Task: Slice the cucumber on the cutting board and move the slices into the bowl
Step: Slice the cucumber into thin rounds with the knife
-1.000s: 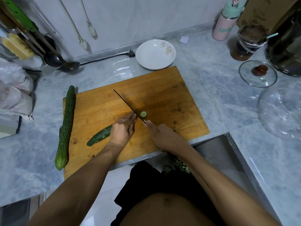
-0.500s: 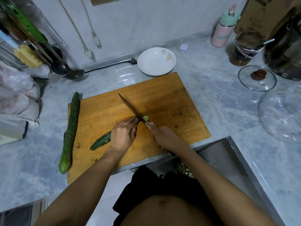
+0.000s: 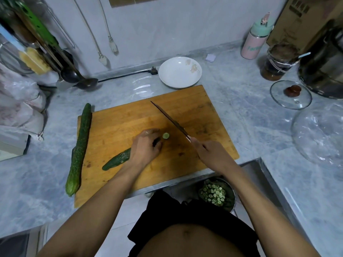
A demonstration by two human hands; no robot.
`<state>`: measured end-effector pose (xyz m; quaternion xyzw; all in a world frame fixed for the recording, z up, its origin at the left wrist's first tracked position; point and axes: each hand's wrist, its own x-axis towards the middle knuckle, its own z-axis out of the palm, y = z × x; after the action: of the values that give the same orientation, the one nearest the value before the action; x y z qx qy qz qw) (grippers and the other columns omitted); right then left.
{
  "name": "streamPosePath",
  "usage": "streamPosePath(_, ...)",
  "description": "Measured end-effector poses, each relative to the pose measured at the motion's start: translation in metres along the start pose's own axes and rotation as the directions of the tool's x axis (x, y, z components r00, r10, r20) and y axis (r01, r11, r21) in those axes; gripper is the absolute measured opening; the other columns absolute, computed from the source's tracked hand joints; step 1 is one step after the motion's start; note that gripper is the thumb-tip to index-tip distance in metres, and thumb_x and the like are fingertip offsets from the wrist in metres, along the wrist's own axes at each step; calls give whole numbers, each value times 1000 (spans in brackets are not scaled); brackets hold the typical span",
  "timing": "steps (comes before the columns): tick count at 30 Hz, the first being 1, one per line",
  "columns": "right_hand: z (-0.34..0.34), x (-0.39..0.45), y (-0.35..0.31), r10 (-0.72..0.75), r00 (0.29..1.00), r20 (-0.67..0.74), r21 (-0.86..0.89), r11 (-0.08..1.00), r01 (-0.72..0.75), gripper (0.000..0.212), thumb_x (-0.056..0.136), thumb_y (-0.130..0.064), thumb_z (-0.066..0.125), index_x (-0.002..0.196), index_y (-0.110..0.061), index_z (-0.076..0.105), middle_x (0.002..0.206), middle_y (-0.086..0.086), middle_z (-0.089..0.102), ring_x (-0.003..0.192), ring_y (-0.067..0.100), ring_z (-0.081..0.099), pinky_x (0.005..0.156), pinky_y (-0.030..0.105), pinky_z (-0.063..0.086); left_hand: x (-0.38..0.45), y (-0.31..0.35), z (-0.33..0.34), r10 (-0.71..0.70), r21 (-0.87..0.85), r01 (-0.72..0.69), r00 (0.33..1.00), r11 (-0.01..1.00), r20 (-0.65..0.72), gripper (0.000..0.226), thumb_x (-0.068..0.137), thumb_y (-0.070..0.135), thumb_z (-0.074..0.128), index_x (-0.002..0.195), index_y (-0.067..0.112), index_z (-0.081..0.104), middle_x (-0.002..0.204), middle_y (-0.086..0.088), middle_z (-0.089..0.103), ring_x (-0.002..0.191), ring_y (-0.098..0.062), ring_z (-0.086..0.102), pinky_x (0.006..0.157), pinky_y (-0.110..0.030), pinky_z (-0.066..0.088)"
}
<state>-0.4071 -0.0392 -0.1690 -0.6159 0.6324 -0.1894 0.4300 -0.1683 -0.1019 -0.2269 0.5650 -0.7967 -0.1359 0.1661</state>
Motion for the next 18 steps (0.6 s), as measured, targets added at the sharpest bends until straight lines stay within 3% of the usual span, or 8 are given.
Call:
streamPosePath(4,-6,-1,13,33,999,-17,-38,999,-33,65,98,-63,31,55,-13,36,49,2,34,44,17,31,51,31,24,34,11,6,-60,187,10,962,982,265,40,87,30,65,125,17,64,125,-7,58,103,-32,60,81,-36,52)
streamPosePath(7,-6,-5,21,57,998,-34,-19,998,-58,66,98,-63,31,57,-12,38,49,2,33,41,15,29,50,30,24,57,16,10,-112,157,58,927,986,357,32,86,16,64,117,12,67,123,-9,55,98,-30,61,81,-37,54)
streamPosePath(13,-9,-12,28,48,994,-99,-1,999,-48,68,91,-71,30,60,-10,35,49,0,27,41,13,23,46,25,18,85,16,14,-95,-104,124,964,987,247,26,81,8,67,106,10,69,108,-13,63,96,-30,62,74,-30,48)
streamPosePath(16,-13,-10,29,45,993,-113,-29,998,-48,65,95,-67,32,58,-13,34,46,-5,26,41,13,23,48,31,19,87,18,16,-114,-245,157,977,957,181,35,85,9,67,120,11,65,118,-12,66,106,-28,61,88,-33,51)
streamPosePath(18,-18,-9,32,36,992,-125,-58,997,-43,66,96,-66,34,56,-14,34,42,-5,27,39,12,23,48,32,19,87,20,17,-215,-334,230,973,914,81,34,89,9,63,123,11,65,121,-9,66,111,-25,60,93,-29,47)
